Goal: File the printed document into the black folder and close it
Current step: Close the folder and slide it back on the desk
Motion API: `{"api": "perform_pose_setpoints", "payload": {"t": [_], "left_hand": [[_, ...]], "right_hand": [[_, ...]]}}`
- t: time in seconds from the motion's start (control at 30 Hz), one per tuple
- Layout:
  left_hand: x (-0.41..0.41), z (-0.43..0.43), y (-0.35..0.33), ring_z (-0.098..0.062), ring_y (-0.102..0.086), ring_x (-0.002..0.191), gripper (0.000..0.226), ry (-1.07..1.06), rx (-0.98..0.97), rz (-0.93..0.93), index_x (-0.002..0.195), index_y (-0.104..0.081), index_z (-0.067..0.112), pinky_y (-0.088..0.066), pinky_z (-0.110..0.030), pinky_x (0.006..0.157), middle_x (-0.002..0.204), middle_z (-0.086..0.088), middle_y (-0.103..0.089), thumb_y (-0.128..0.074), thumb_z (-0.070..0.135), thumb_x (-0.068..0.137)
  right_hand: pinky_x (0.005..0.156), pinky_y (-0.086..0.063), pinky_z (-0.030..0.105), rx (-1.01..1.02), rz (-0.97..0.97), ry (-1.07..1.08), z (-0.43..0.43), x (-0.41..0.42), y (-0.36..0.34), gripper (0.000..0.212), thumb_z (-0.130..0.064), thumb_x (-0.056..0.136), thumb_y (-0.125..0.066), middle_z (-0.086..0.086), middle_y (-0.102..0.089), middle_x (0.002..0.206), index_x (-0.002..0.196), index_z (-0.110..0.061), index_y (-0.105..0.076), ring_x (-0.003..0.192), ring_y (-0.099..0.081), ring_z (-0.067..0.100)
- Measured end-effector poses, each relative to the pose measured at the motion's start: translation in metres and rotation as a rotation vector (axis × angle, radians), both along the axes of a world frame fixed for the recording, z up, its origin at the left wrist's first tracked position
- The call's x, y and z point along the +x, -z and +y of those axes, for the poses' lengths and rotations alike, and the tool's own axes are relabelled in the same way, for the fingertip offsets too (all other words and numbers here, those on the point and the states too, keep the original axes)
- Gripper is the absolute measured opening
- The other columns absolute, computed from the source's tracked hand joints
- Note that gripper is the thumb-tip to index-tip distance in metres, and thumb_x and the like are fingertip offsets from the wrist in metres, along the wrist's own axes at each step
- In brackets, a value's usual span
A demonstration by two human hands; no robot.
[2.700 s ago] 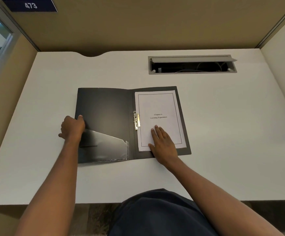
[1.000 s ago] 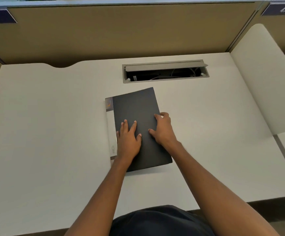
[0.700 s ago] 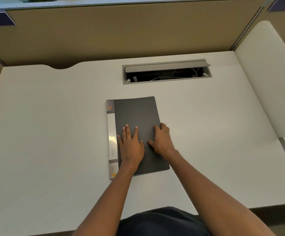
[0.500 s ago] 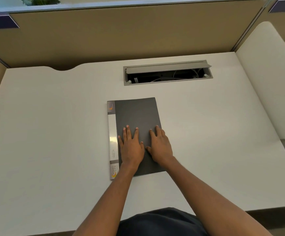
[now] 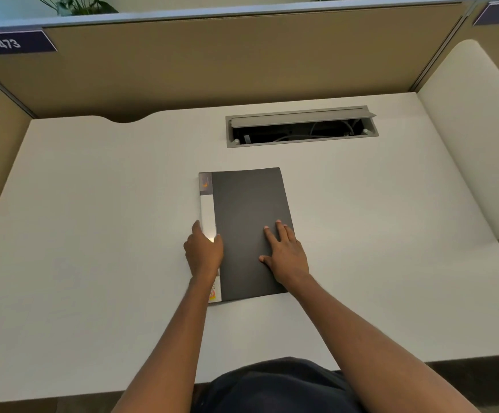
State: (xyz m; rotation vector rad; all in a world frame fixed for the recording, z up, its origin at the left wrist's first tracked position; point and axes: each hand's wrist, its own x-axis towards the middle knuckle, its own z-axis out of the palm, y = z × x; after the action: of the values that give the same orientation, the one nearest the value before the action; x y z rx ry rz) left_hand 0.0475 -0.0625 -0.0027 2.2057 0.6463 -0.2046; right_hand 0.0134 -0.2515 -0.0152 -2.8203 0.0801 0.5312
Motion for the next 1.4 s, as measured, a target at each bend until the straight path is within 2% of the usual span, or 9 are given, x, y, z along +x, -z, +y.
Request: {"api": "perform_pose_setpoints", "payload": {"t": [0.1,0.23,0.4,0.6,0.77,0.93,1.1,1.27,1.4], "left_hand": [[0.011,0.008,-0.002,-0.037,-0.058,0.134,0.069,-0.203,-0.237,0.028,0.155,-0.04,0.01,-0.048,-0.044,0.11,0.147,-0.016,-0.058,-0.071,0.019,0.094],[0.018,0.02,-0.002,-0.037,-0.071,0.107,0.028,-0.192,-0.47,-0.004,0.119,-0.068,0.017,-0.059,-0.044,0.091,0.124,-0.01,-0.072,-0.073,0.015,0.092],[0.02,0.027,-0.001,-0.037,-0.072,0.109,0.049,-0.126,-0.677,0.002,0.14,-0.057,0.021,-0.059,-0.058,0.096,0.13,-0.011,-0.07,-0.072,0.01,0.095],[0.023,0.037,0.002,-0.029,-0.076,0.096,0.045,-0.091,-0.732,0.02,0.139,-0.058,0.027,-0.066,-0.043,0.074,0.123,-0.002,-0.074,-0.069,0.018,0.097],[0.029,0.058,0.008,-0.028,-0.077,0.094,0.037,-0.088,-0.685,-0.001,0.133,-0.06,0.026,-0.065,-0.039,0.072,0.12,-0.002,-0.075,-0.07,0.018,0.098],[0.043,0.091,0.011,-0.011,-0.077,0.083,0.031,-0.062,-0.461,-0.093,0.126,-0.06,0.022,-0.061,-0.023,0.066,0.117,0.0,-0.074,-0.072,0.022,0.097],[0.086,0.131,0.006,-0.028,-0.069,0.108,0.039,-0.051,-0.288,-0.126,0.136,-0.061,0.015,-0.06,-0.046,0.095,0.126,-0.006,-0.069,-0.069,0.018,0.098],[0.146,0.167,0.001,-0.032,-0.07,0.108,0.035,-0.062,-0.224,-0.126,0.133,-0.065,0.014,-0.059,-0.048,0.098,0.116,-0.001,-0.069,-0.069,0.017,0.098],[0.194,0.188,0.001,-0.035,-0.069,0.111,0.035,-0.044,-0.165,-0.112,0.132,-0.066,0.012,-0.056,-0.053,0.102,0.126,-0.009,-0.071,-0.068,0.021,0.099]], "right_hand": [[0.125,-0.025,0.039,0.004,-0.002,0.011,-0.001,0.0,0.001,0.082,-0.05,0.098,-0.057,0.005,-0.004,0.172,0.163,-0.029,-0.013,0.159,-0.007,0.025],[0.125,-0.026,0.039,0.041,0.007,0.018,-0.004,0.001,0.0,0.081,-0.05,0.097,-0.059,0.004,-0.007,0.171,0.163,-0.029,-0.016,0.159,-0.008,0.024],[0.123,-0.029,0.04,0.271,-0.093,0.24,-0.015,0.009,-0.004,0.071,-0.046,0.094,-0.065,0.009,-0.026,0.165,0.156,-0.027,-0.036,0.153,-0.025,0.027],[0.118,-0.037,0.042,0.519,-0.121,0.546,-0.034,0.034,-0.013,0.086,-0.041,0.086,-0.077,0.009,-0.044,0.154,0.155,-0.014,-0.034,0.143,-0.042,0.028],[0.109,-0.049,0.043,0.604,-0.123,0.655,-0.023,0.05,-0.015,0.078,-0.027,0.079,-0.086,0.009,-0.058,0.14,0.146,-0.014,-0.048,0.127,-0.059,0.027],[0.109,-0.044,0.032,0.57,-0.151,0.607,0.019,0.077,-0.017,0.079,-0.021,0.079,-0.085,0.011,-0.052,0.14,0.147,-0.011,-0.047,0.127,-0.055,0.027],[0.108,-0.041,0.03,0.582,-0.122,0.534,0.068,0.117,-0.02,0.078,-0.02,0.082,-0.083,0.01,-0.046,0.139,0.148,-0.011,-0.042,0.126,-0.054,0.026],[0.102,-0.041,0.028,0.6,-0.107,0.506,0.108,0.176,-0.025,0.07,-0.018,0.083,-0.082,0.011,-0.047,0.136,0.142,-0.011,-0.045,0.122,-0.056,0.028],[0.105,-0.043,0.033,0.607,-0.094,0.507,0.133,0.228,-0.027,0.067,-0.015,0.085,-0.08,0.012,-0.046,0.137,0.142,-0.01,-0.044,0.123,-0.056,0.03]]}}
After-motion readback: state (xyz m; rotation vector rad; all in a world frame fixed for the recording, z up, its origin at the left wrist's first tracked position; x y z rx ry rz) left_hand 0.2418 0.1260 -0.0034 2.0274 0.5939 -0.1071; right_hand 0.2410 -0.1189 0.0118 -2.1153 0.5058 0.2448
